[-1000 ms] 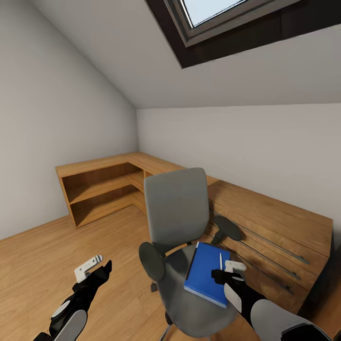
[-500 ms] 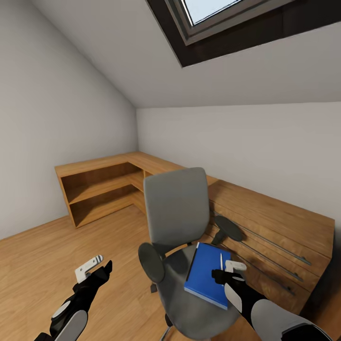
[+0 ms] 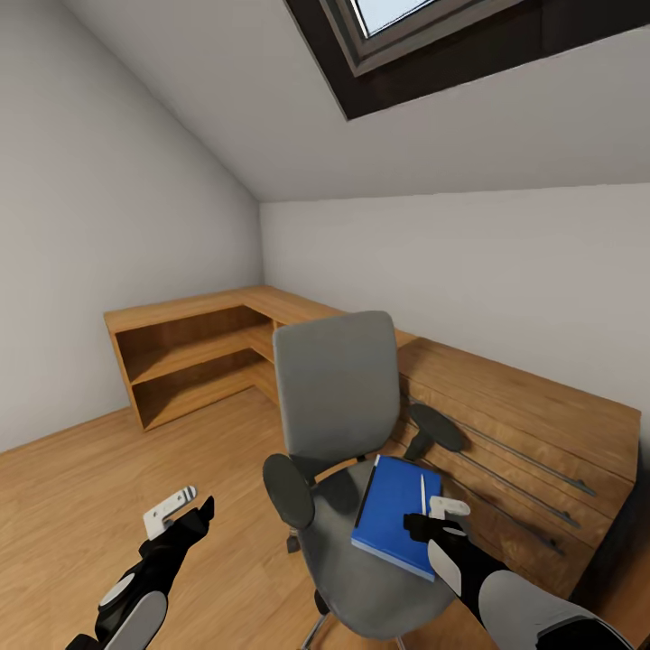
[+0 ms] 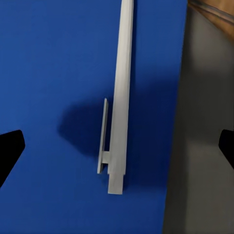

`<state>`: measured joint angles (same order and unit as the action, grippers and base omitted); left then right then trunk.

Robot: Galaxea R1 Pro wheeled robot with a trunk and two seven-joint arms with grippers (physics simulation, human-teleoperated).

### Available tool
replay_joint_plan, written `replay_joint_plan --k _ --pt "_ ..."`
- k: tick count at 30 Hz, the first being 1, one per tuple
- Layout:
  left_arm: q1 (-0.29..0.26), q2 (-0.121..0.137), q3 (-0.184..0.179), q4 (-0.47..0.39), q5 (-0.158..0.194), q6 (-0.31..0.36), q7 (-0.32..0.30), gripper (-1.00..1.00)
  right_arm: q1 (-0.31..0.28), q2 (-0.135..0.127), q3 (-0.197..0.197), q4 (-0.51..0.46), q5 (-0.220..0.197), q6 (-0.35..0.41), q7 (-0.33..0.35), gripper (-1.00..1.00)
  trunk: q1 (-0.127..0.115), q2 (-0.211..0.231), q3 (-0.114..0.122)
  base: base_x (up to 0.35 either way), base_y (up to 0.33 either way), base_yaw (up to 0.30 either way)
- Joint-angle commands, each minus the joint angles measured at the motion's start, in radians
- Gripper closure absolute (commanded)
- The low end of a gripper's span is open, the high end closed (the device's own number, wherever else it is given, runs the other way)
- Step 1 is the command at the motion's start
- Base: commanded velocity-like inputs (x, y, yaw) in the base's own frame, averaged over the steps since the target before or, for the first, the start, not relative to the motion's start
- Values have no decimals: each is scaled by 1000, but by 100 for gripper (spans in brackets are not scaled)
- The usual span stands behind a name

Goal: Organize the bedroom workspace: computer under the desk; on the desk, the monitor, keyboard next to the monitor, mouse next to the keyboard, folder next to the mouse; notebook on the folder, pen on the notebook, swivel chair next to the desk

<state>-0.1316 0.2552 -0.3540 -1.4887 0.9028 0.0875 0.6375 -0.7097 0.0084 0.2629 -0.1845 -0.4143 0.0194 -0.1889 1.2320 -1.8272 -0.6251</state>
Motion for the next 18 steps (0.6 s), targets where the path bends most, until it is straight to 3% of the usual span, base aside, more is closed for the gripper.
replay_joint_plan --k 1,12,18 --pt "-1 1 -2 -1 3 3 7 -100 -1 0 9 -1 -8 2 -6 -100 4 -8 -4 0 0 0" --pt "-1 2 -1 5 4 2 7 -100 -1 1 9 -1 -8 1 -6 -100 4 -8 -4 1 0 0" --pt "-1 2 -2 10 2 4 5 -100 -1 1 9 -1 -8 1 -6 -100 4 -8 -4 110 0 0"
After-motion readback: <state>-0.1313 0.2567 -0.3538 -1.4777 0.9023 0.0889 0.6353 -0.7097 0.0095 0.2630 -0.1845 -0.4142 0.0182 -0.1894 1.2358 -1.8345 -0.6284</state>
